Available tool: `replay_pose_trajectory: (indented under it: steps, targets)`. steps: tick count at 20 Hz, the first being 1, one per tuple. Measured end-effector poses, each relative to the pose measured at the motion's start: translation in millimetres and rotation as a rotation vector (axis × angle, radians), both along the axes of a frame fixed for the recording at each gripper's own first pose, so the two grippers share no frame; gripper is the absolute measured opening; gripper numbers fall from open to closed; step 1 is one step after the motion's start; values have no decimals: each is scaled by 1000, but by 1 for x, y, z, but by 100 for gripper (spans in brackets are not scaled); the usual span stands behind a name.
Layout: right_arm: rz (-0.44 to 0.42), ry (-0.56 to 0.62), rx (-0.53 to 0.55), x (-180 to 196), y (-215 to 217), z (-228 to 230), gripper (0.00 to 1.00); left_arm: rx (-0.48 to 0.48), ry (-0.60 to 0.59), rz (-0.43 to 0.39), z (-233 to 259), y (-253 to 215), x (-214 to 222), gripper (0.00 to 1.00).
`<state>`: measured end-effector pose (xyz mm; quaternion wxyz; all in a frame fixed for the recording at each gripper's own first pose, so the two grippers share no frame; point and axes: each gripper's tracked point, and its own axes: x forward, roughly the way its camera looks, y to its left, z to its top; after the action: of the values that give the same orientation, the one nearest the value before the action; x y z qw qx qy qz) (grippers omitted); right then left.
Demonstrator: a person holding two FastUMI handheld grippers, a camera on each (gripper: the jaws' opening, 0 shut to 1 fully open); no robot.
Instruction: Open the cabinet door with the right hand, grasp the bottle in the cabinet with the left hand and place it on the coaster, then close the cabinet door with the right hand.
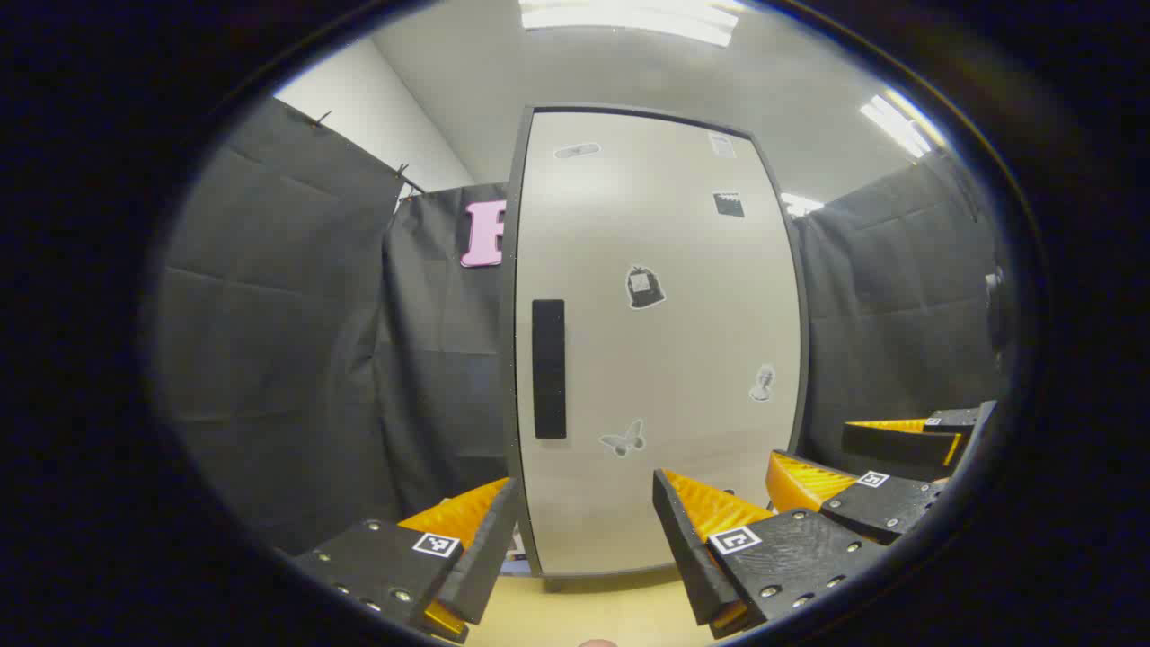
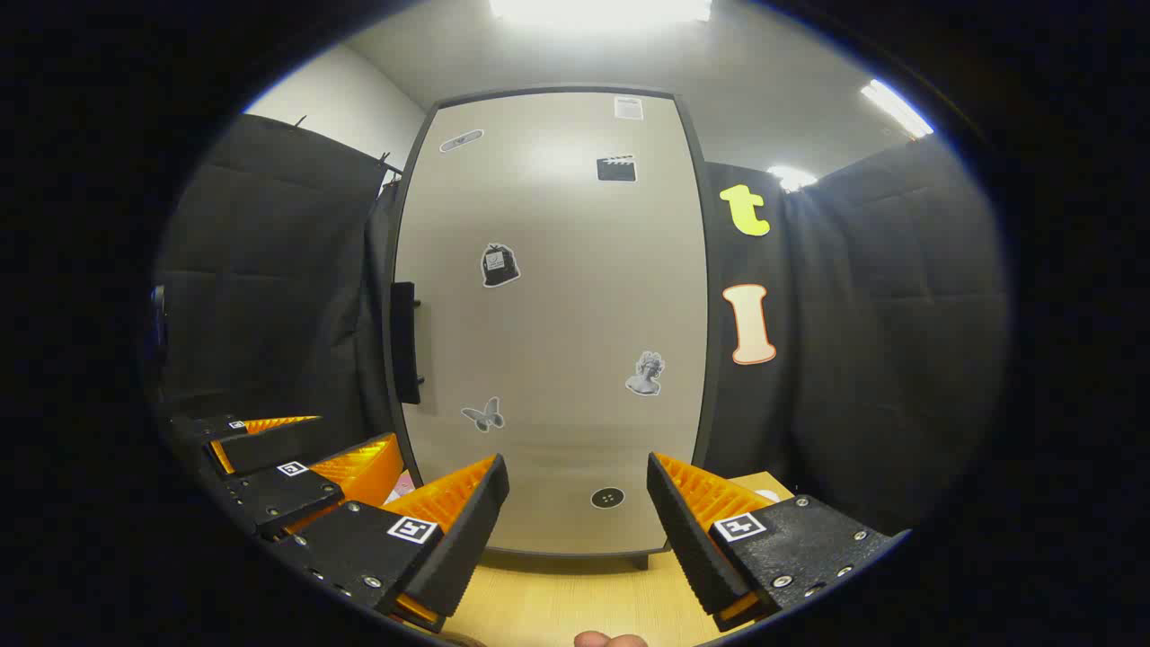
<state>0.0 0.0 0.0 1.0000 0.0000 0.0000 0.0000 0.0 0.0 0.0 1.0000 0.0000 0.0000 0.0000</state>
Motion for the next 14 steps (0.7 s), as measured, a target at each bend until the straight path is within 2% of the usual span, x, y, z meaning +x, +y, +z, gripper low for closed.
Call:
replay_pose_trajectory:
  steps: [1,2,5,6,7,9,10,11,14]
  targets:
    - [0,2,-1,0,0,-1,96,0,-13,1,5,2,1,92]
    - [-3,2,1,0,-1,0,96,3,-20,5,6,5,1,84]
    - [-18,-2,1,2,-6,2,96,9,-15,4,4,7,4,84]
    - [-25,-3,-2,2,-9,3,96,9,-11,0,2,5,3,77]
    - [-29,-8,-2,3,-10,4,96,11,-8,-6,3,3,3,84]
    - [-38,-11,-4,4,-14,6,96,13,-4,-9,2,2,5,84]
    - [-41,-10,-7,4,-15,7,96,12,-2,-13,1,1,5,77]
    - [-41,-13,-6,5,-16,7,96,11,3,-13,1,1,6,92]
    - [-48,-10,-6,6,-20,6,96,10,6,-12,-1,1,10,92]
